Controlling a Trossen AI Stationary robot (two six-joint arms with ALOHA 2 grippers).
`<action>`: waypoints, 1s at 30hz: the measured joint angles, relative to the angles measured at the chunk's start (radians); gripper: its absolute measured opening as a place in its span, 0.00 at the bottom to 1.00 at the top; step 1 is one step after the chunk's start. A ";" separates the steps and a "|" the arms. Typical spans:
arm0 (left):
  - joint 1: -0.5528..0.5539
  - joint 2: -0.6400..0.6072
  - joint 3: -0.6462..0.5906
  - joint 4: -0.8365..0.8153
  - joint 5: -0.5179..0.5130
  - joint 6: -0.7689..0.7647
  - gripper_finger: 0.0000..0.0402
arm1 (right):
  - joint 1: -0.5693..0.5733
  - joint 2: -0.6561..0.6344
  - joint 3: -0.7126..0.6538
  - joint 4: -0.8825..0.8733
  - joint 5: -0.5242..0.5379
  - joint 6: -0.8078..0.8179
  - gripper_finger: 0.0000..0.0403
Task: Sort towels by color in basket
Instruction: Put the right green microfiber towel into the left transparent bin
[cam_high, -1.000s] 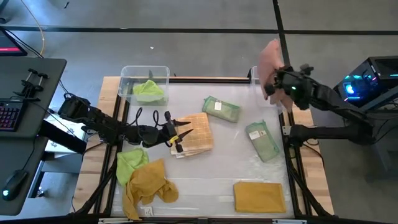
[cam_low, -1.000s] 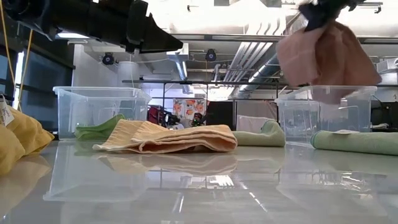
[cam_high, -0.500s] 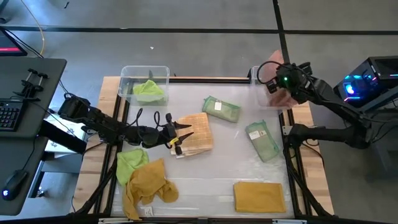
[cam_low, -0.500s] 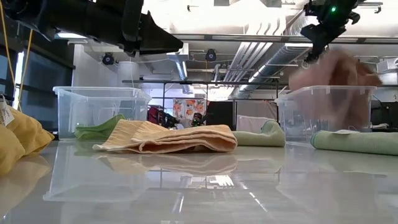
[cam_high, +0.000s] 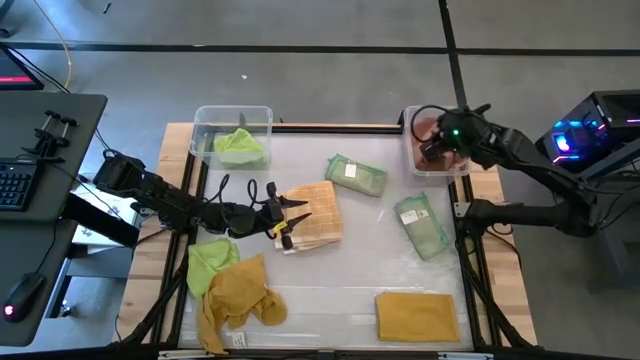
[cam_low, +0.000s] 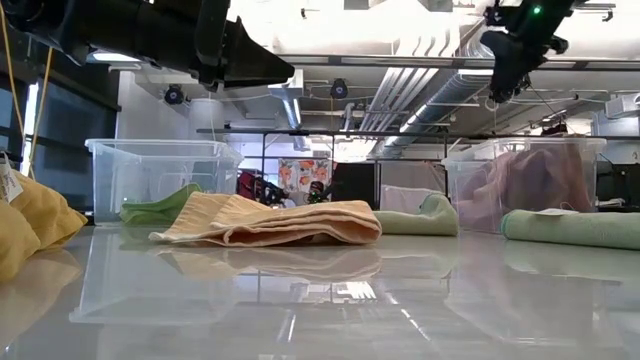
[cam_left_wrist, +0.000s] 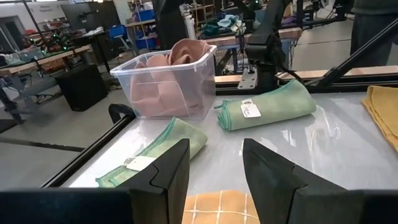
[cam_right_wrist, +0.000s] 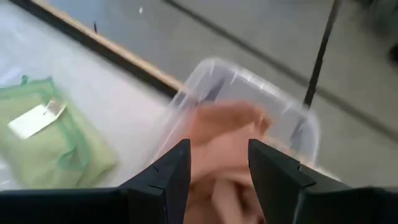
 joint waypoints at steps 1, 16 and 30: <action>0.000 0.000 0.000 0.000 0.000 0.000 0.34 | 0.000 0.004 0.000 -0.023 -0.025 0.022 0.38; 0.000 0.000 0.000 -0.025 0.001 -0.039 0.34 | 0.702 0.047 0.000 0.077 0.025 0.221 0.36; 0.003 0.000 0.000 -0.046 0.001 -0.068 0.34 | 1.130 0.414 0.000 -0.207 0.072 0.796 0.36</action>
